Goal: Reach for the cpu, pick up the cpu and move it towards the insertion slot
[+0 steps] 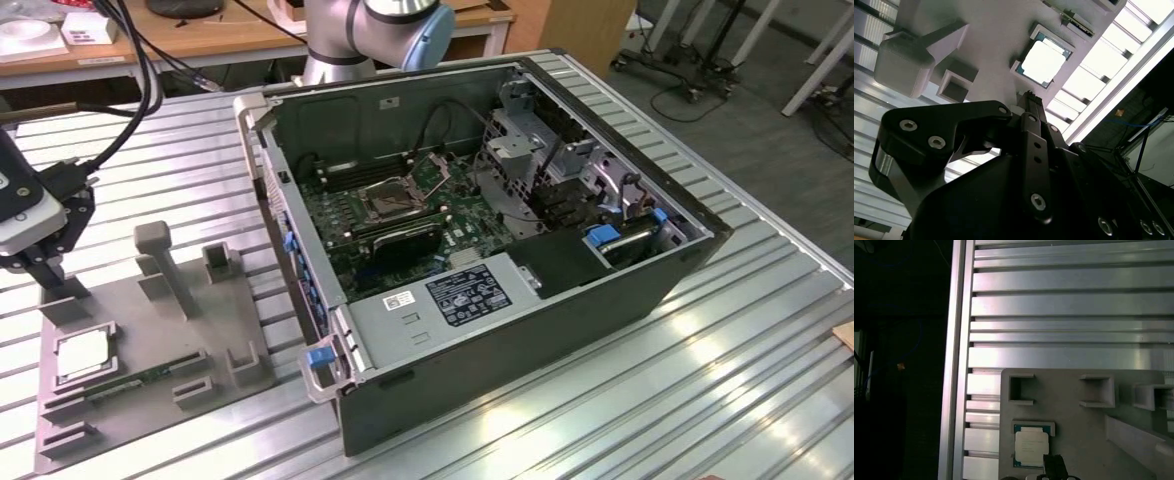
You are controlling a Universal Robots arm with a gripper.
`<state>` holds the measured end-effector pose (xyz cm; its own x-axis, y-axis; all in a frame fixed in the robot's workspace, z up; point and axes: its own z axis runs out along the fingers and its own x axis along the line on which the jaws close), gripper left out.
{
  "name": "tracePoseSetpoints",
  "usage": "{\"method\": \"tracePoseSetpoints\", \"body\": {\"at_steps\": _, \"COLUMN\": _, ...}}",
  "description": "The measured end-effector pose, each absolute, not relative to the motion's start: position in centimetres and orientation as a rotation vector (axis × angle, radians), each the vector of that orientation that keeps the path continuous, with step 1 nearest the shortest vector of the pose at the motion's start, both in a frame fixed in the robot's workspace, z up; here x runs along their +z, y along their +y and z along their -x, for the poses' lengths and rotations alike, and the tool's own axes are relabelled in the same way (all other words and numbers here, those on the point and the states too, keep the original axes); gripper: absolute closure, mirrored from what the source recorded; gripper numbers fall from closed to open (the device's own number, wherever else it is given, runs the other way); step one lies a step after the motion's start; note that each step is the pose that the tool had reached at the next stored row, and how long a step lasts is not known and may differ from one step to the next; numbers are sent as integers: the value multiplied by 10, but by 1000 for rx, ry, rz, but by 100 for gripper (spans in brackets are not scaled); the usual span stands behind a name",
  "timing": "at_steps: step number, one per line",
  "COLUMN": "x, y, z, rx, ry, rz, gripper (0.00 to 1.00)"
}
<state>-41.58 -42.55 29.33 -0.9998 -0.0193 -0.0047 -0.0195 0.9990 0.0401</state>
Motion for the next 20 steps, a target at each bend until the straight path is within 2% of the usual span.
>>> {"method": "tracePoseSetpoints", "body": {"at_steps": 20, "x": 289, "y": -426, "z": 418, "rx": 63, "ry": 3137, "rz": 30, "gripper": 89}}
